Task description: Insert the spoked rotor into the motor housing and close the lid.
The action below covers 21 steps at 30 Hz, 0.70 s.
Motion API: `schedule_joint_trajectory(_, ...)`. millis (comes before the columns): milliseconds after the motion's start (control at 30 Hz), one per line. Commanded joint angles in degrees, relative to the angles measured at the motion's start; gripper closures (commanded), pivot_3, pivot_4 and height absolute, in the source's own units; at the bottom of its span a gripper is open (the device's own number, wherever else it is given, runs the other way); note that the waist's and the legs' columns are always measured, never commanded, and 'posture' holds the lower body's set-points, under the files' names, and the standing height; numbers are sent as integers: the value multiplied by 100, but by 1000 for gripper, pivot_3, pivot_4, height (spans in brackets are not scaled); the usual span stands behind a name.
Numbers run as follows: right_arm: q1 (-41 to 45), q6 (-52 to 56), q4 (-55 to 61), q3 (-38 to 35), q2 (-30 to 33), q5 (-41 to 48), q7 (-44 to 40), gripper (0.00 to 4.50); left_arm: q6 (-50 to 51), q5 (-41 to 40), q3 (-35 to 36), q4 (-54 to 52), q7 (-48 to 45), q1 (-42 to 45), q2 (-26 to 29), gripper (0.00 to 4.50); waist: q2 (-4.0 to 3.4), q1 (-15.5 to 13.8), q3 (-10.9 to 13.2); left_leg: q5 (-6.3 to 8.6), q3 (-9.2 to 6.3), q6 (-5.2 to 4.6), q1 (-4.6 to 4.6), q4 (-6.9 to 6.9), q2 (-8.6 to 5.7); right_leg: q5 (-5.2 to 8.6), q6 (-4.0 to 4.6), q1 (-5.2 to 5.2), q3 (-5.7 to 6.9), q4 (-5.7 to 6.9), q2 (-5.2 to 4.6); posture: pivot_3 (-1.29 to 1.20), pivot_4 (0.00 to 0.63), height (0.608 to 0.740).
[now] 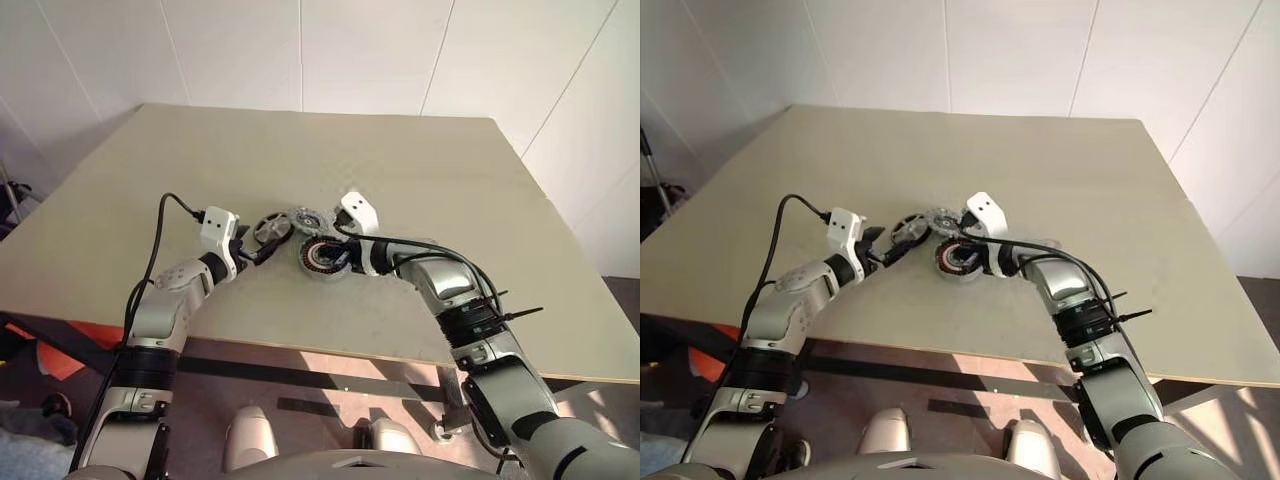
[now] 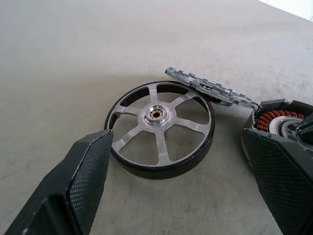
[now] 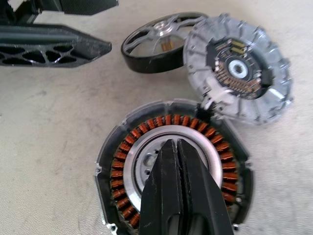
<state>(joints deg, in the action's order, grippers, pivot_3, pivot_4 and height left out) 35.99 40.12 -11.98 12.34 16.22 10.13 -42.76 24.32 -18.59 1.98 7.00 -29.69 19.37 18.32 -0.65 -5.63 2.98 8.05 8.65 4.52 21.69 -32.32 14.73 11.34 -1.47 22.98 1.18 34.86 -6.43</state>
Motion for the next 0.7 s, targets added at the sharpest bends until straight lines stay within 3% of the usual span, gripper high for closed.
schedule_joint_trajectory(33, 289, 66, 543, -210, 83, 180, -48, 4491, -39, 6, 96, -70, 51, 134, -17, 0, 0, 5, 0, 0, 0, 0, 1, 1, 0, 0, 0, 1, 0, 0, 1, 0, 0, 740)
schedule_joint_trajectory(267, 114, 155, 532, -80, 34, 171, -4, 4491, 4, 5, 104, -48, 87, 140, -22, 0, 0, 5, 0, 0, 0, 0, 13, 10, 3, 0, 2, 16, 4, -5, 3, 0, 0, 740)
schedule_joint_trajectory(433, -284, -271, -488, 354, -76, -259, 95, 4491, 4, 15, 87, -81, 78, 122, -15, 0, -1, 9, 0, 0, 0, 0, 5, 7, 3, 0, 2, 8, 3, -3, 2, 0, 0, 740)
schedule_joint_trajectory(700, 109, -214, -281, -35, -27, -52, 117, 4491, -3, 14, 157, -38, 111, 132, 9, 0, 0, 10, -6, 0, 0, 1, -27, 4, 0, 23, -36, -22, -2, -1, 1, 0, 0, 740)
